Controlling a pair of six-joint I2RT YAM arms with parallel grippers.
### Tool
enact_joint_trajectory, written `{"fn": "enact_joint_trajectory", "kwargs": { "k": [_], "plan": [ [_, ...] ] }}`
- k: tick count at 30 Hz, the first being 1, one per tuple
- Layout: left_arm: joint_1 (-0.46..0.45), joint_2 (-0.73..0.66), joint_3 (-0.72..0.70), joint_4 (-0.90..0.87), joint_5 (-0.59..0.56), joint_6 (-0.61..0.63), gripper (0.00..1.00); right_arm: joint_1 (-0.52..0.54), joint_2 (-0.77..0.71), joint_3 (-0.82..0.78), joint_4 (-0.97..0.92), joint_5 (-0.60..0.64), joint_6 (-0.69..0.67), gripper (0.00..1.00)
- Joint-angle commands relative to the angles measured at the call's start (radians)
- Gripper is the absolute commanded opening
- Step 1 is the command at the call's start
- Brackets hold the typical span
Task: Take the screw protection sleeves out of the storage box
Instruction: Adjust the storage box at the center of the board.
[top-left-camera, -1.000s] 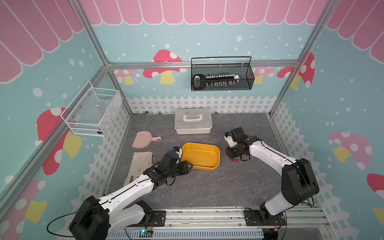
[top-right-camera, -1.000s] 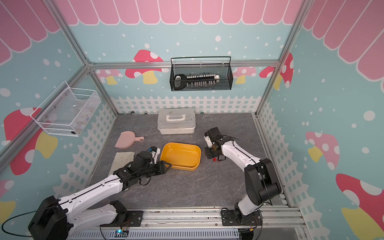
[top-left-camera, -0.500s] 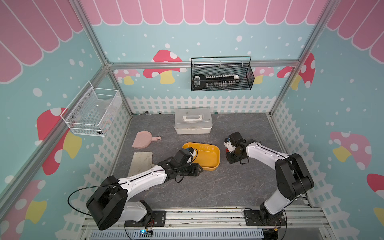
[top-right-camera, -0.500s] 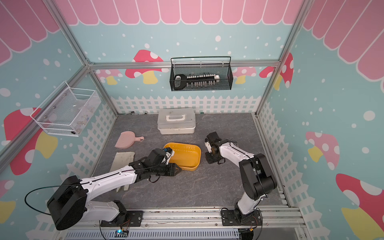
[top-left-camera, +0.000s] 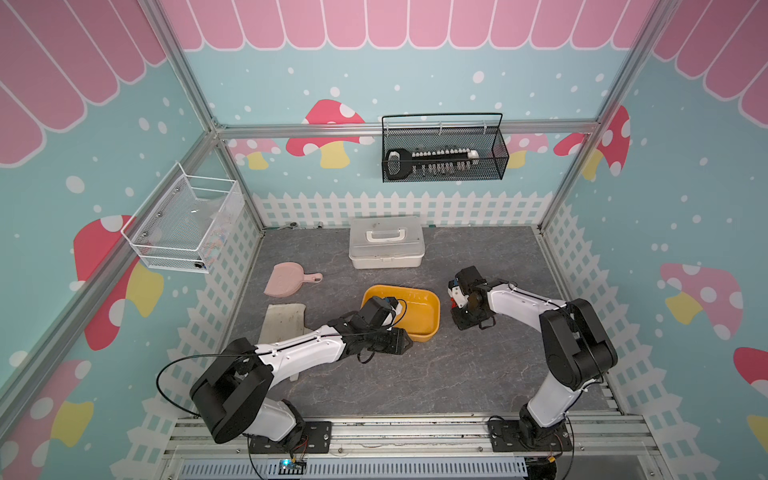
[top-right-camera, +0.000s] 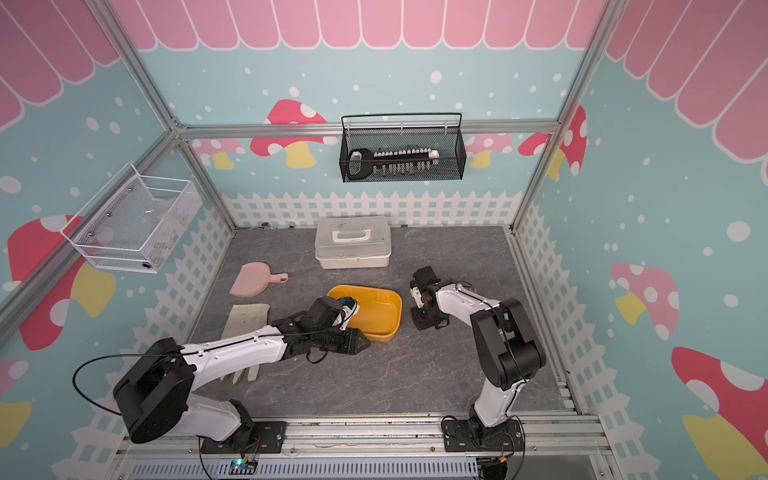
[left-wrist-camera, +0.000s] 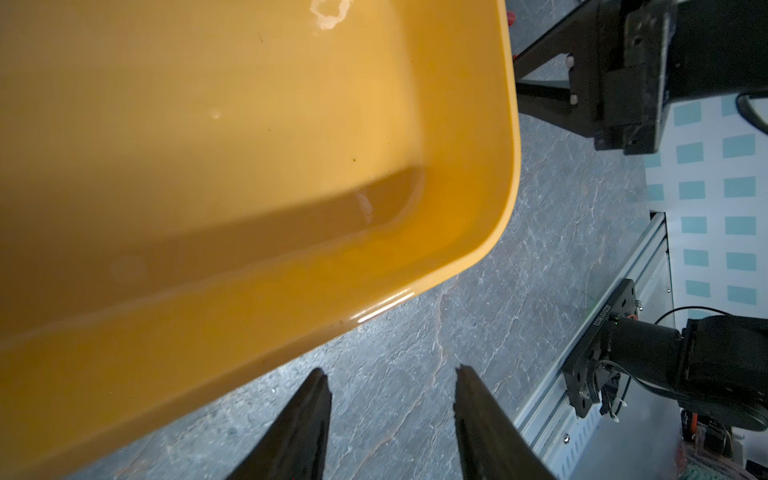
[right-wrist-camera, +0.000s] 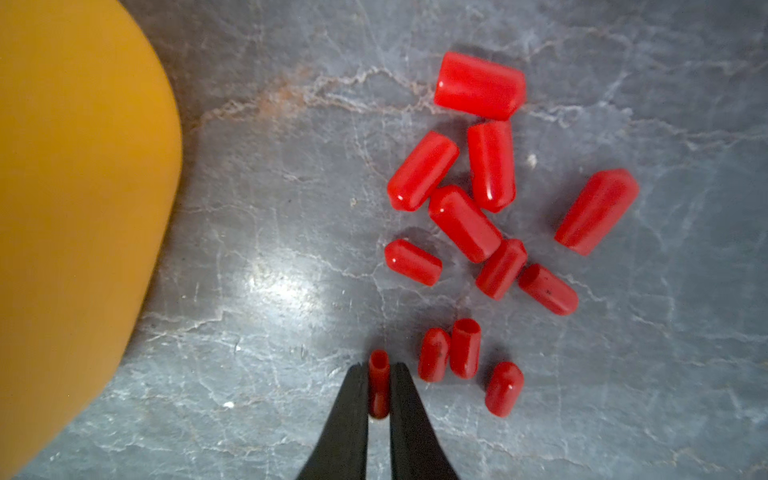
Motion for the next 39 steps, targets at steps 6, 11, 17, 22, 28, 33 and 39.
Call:
{"fn": "enact_joint_trajectory", "kwargs": {
  "k": [6,11,17,22,28,33,39],
  "plan": [
    [-0.020,0.059,0.069,0.034,0.014,0.022,0.51,-0.008,0.028,0.046,-0.002,0.017,-0.018,0.15],
    [-0.020,0.076,0.082,0.043,0.017,0.019,0.50,-0.009,0.040,0.061,-0.015,0.031,-0.029,0.16],
    [-0.021,0.113,0.104,0.059,0.002,0.028,0.50,-0.011,0.051,0.068,-0.013,0.027,-0.031,0.16],
    [-0.020,0.166,0.147,0.060,0.002,0.040,0.50,-0.011,0.049,0.067,-0.013,0.022,-0.030,0.16],
    [-0.019,0.186,0.186,0.055,0.001,0.047,0.50,-0.012,0.038,0.060,-0.018,0.034,-0.037,0.17],
    [-0.020,0.190,0.204,0.046,-0.002,0.050,0.50,-0.013,0.044,0.062,-0.018,0.022,-0.039,0.18],
    [-0.018,0.185,0.215,0.029,-0.006,0.058,0.50,-0.012,0.048,0.059,-0.016,0.020,-0.039,0.22]
  ]
}}
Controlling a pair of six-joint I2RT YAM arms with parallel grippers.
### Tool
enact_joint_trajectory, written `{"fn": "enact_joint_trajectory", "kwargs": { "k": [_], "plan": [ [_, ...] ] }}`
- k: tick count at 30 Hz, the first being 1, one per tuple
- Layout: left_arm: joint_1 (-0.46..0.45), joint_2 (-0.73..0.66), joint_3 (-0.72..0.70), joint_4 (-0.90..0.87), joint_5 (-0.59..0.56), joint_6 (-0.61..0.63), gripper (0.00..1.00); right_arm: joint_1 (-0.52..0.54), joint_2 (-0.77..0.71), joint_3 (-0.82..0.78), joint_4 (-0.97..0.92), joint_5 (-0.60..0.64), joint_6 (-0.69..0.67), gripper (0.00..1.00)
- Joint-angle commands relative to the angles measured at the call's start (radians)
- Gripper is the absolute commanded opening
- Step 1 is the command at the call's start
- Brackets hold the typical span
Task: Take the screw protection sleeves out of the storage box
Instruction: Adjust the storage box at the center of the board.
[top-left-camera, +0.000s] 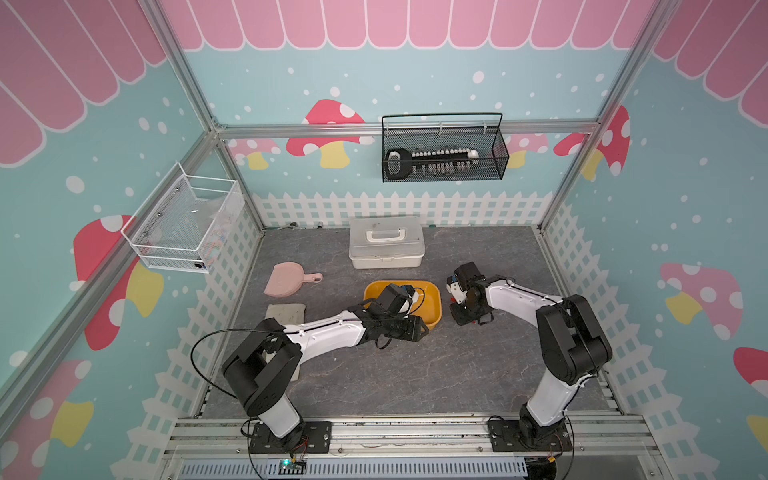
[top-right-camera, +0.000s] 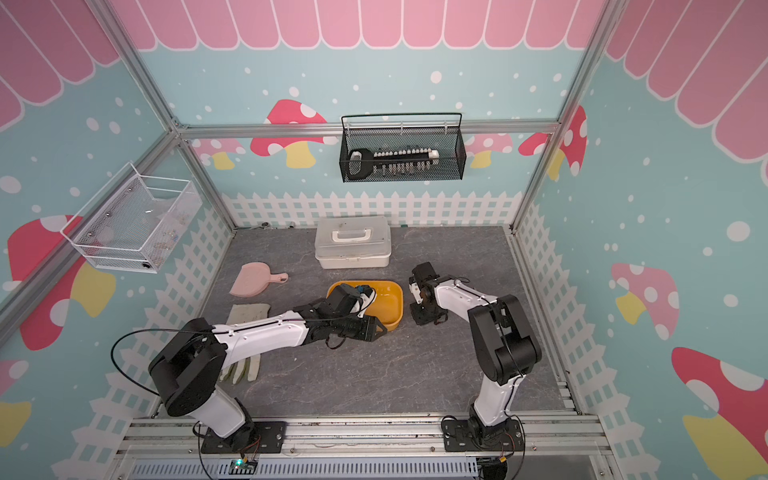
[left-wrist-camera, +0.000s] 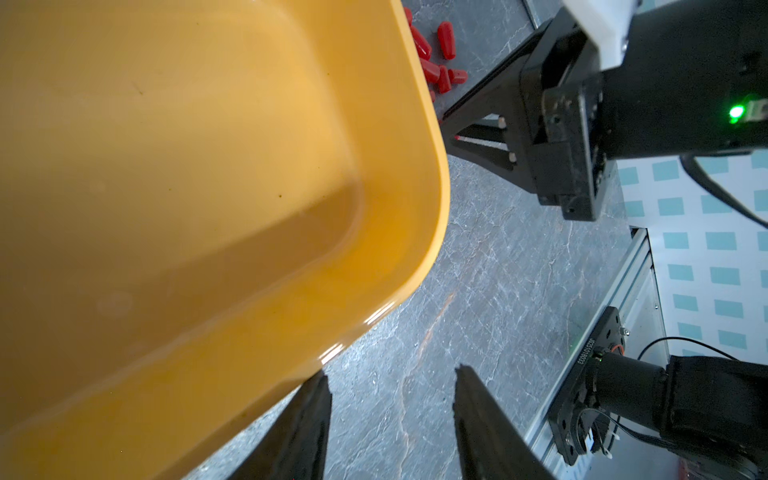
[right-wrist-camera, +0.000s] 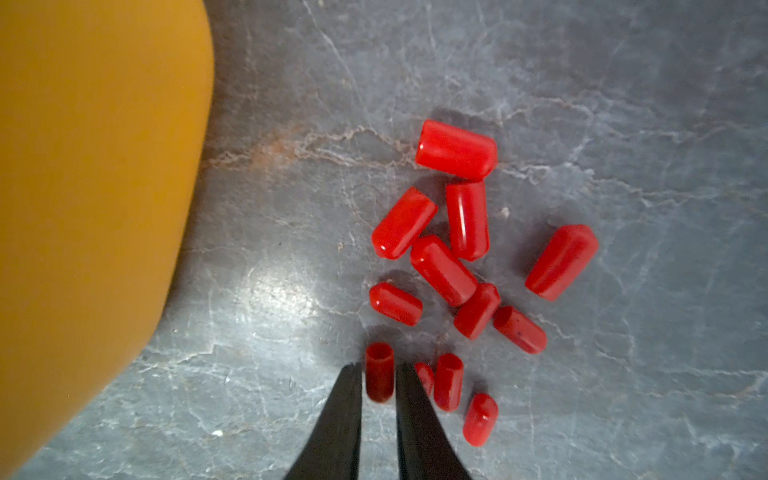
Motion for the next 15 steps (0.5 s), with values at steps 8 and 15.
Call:
{"fn": "enact_joint_trajectory", "kwargs": {
  "k": [8,15],
  "plan": [
    [-0.004,-0.034,0.036,-0.024,-0.026,0.028,0.50,-0.004,-0.027,0.025,-0.039,0.000,-0.006,0.28],
    [0.008,-0.128,0.064,-0.088,-0.083,0.057,0.50,-0.005,-0.173,0.038,-0.059,-0.083,-0.005,0.32]
  ]
}}
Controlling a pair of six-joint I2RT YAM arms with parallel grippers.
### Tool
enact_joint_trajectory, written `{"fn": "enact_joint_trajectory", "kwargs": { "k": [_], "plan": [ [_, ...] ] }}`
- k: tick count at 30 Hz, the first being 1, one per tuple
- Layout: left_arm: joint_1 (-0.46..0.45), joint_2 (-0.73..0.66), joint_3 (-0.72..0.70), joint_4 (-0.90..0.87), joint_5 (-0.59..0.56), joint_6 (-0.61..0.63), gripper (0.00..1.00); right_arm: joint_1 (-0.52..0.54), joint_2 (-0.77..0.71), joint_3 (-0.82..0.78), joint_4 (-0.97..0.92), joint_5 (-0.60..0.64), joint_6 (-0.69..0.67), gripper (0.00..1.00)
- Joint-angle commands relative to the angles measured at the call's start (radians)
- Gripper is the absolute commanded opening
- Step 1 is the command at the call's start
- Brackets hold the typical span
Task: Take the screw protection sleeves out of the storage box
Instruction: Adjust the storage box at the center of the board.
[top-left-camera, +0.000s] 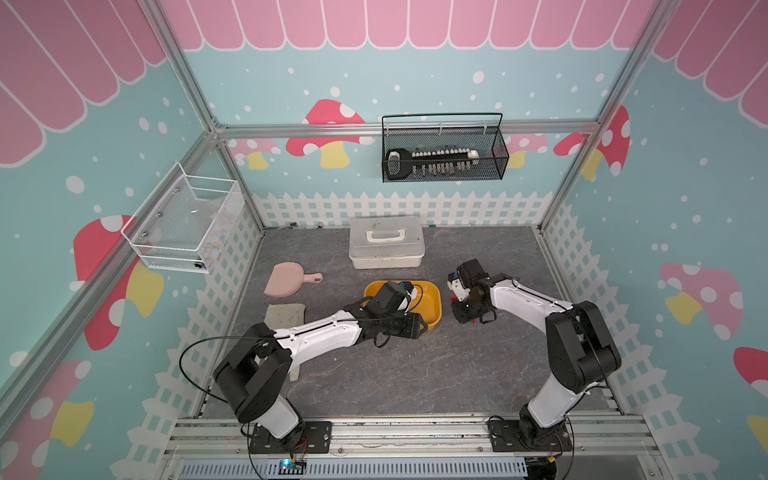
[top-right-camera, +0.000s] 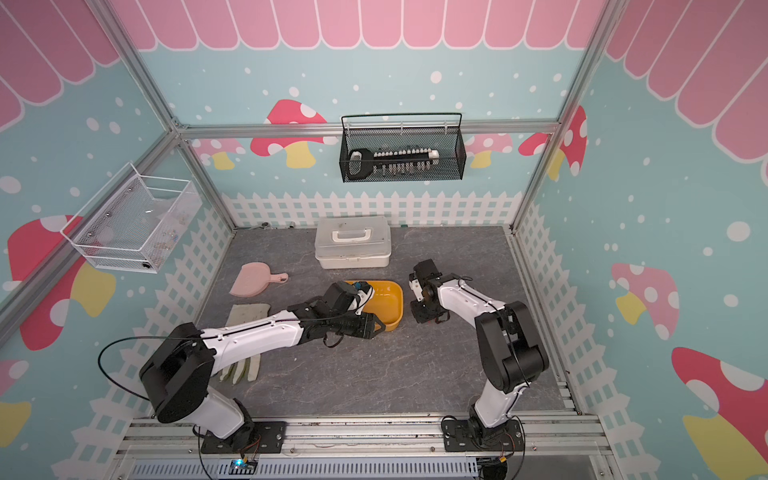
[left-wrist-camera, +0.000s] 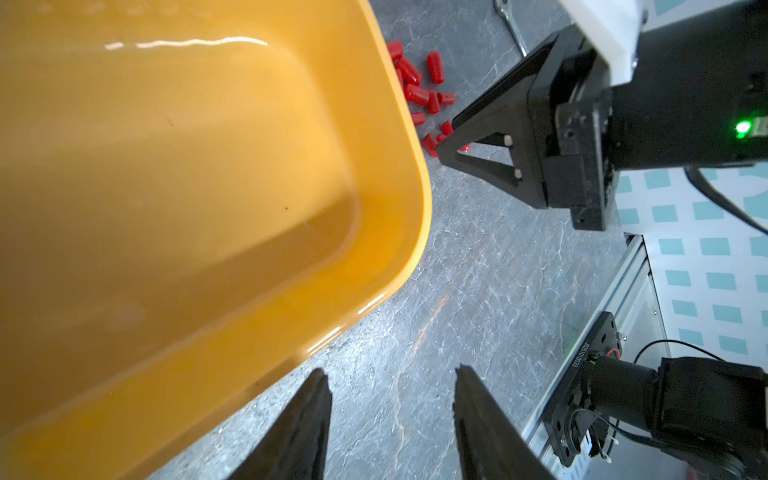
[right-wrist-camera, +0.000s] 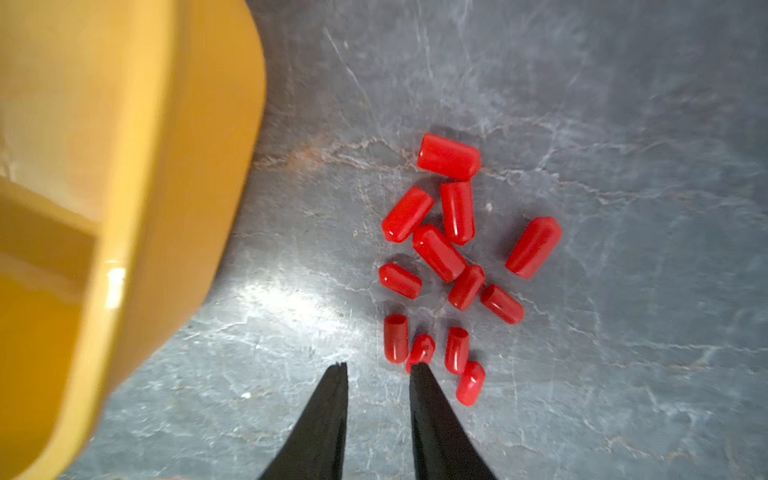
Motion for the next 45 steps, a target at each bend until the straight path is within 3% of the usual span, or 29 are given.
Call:
{"fn": "enact_joint_trajectory", "kwargs": {
  "k": [1,8,12,17,20,30,39,45],
  "plan": [
    [0.014,-0.072,0.042,-0.043,-0.043,0.041,0.50,-0.005,-0.093,0.034,-0.030,-0.077,0.000,0.32],
    [0.099,-0.325,-0.059,-0.081,-0.168,0.022,0.50,-0.005,-0.201,0.055,-0.068,-0.192,0.027,0.36],
    [0.203,-0.512,-0.176,-0.099,-0.233,-0.005,0.50,-0.003,-0.200,0.027,-0.031,-0.352,0.077,0.40],
    [0.332,-0.709,-0.313,-0.125,-0.253,-0.045,0.50,-0.003,-0.186,-0.036,0.046,-0.390,0.126,0.45],
    [0.360,-0.769,-0.362,-0.134,-0.254,-0.060,0.50,-0.003,-0.146,-0.040,0.085,-0.435,0.146,0.48],
    [0.400,-0.800,-0.441,-0.111,-0.281,-0.082,0.50,-0.003,-0.043,-0.034,0.180,-0.482,0.190,0.50],
    [0.408,-0.732,-0.374,-0.103,-0.284,-0.041,0.51,-0.003,0.024,-0.010,0.214,-0.502,0.200,0.49],
    [0.413,-0.667,-0.321,-0.084,-0.378,0.046,0.56,-0.002,-0.079,0.000,0.174,-0.449,0.184,0.50]
  ]
}}
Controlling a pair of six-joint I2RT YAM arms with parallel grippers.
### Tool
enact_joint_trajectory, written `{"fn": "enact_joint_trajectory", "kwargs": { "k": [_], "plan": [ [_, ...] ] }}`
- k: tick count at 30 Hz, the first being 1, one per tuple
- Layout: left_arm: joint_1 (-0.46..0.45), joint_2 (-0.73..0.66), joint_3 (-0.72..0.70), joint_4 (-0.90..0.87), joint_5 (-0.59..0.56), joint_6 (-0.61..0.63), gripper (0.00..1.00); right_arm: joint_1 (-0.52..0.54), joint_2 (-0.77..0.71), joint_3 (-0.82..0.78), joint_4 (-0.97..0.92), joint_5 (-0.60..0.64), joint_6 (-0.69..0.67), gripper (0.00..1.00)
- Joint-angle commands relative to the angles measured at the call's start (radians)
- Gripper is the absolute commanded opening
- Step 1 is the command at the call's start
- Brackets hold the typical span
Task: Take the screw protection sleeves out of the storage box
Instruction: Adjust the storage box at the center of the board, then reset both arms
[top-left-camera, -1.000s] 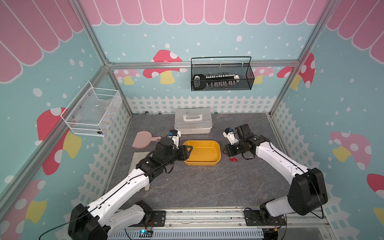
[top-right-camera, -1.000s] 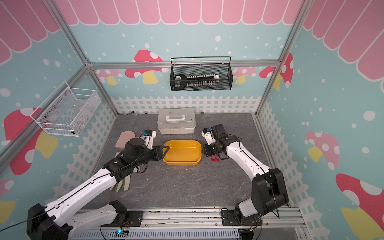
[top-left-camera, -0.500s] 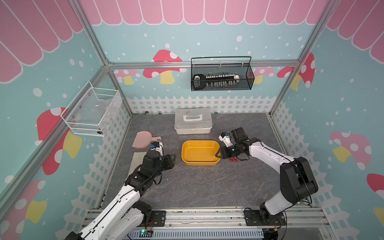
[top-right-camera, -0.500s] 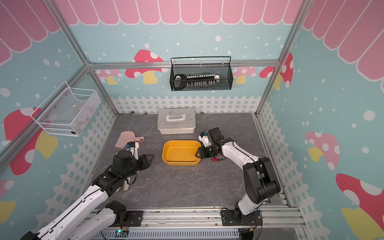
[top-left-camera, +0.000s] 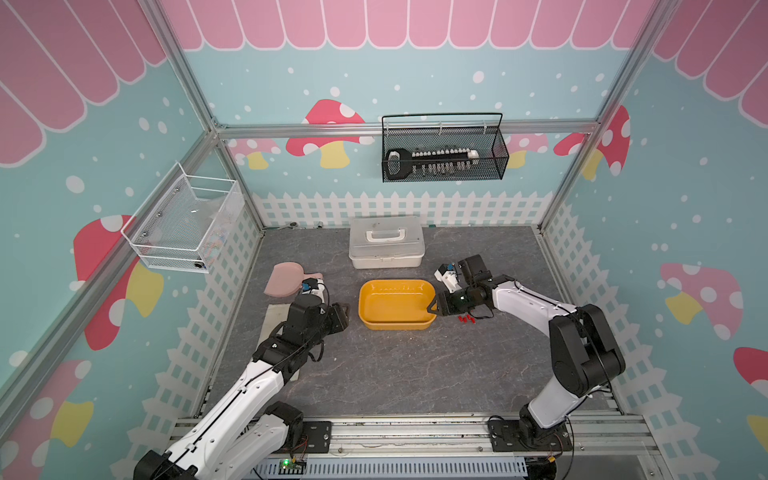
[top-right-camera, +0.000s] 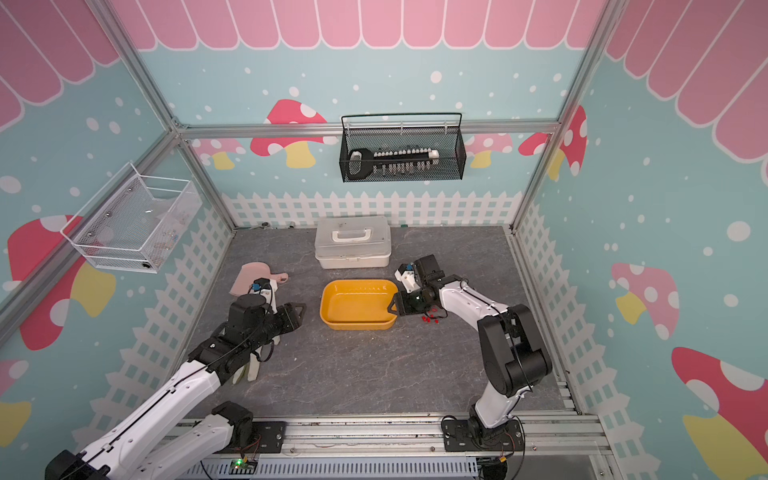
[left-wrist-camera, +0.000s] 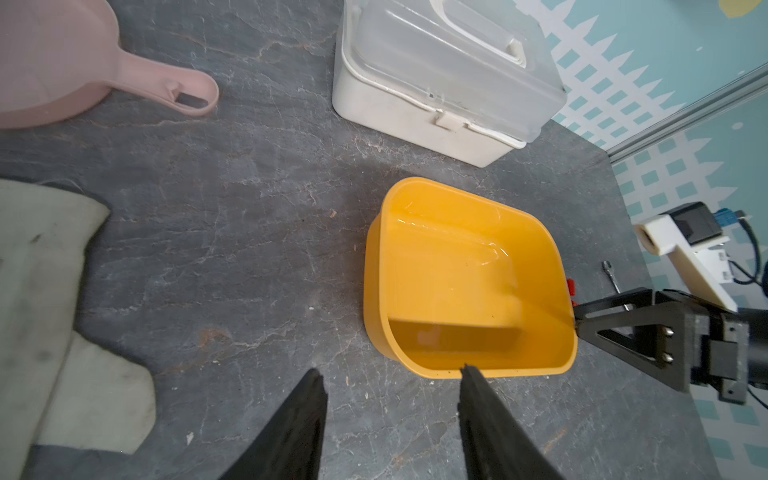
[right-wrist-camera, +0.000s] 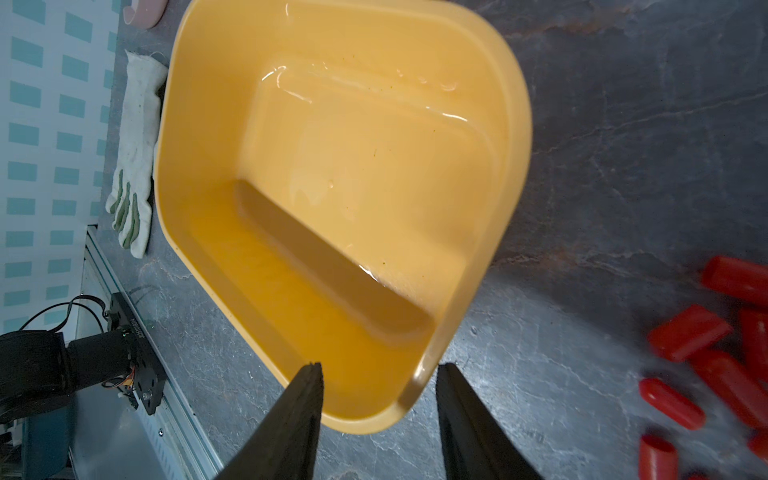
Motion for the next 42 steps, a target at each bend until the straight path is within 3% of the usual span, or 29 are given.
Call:
{"fn": "enact_joint_trajectory", "kwargs": {
  "k": [1,5,7,13,19,23,27,32,40,42],
  "plan": [
    [0.009,0.028,0.053,0.031,-0.105,0.101,0.57,-0.002,-0.107,0.035,-0.060,0.073,-0.027,0.52],
    [0.030,0.087,0.115,0.046,-0.200,0.291,0.61,-0.006,-0.241,0.091,-0.145,0.273,-0.110,0.61],
    [0.053,0.131,0.157,0.054,-0.229,0.337,0.63,-0.009,-0.282,0.119,-0.170,0.375,-0.157,0.98],
    [0.127,0.178,0.095,0.271,-0.266,0.370,0.68,-0.053,-0.349,0.110,-0.124,0.537,-0.277,0.99],
    [0.187,0.161,0.004,0.400,-0.298,0.401,0.67,-0.160,-0.415,-0.045,0.039,0.517,-0.337,0.99],
    [0.191,0.103,-0.195,0.762,-0.392,0.427,0.67,-0.220,-0.425,-0.154,0.168,0.493,-0.385,0.99],
    [0.190,0.197,-0.256,0.898,-0.470,0.551,0.69,-0.239,-0.438,-0.316,0.384,0.483,-0.446,0.99],
    [0.217,0.360,-0.350,1.171,-0.364,0.575,0.70,-0.257,-0.442,-0.563,0.797,0.555,-0.448,0.99],
    [0.310,0.641,-0.313,1.386,-0.160,0.551,0.72,-0.334,-0.315,-0.652,1.048,0.539,-0.382,0.99],
    [0.321,0.632,-0.309,1.363,-0.141,0.541,0.73,-0.342,-0.272,-0.682,1.152,0.560,-0.381,0.99]
  ]
}}
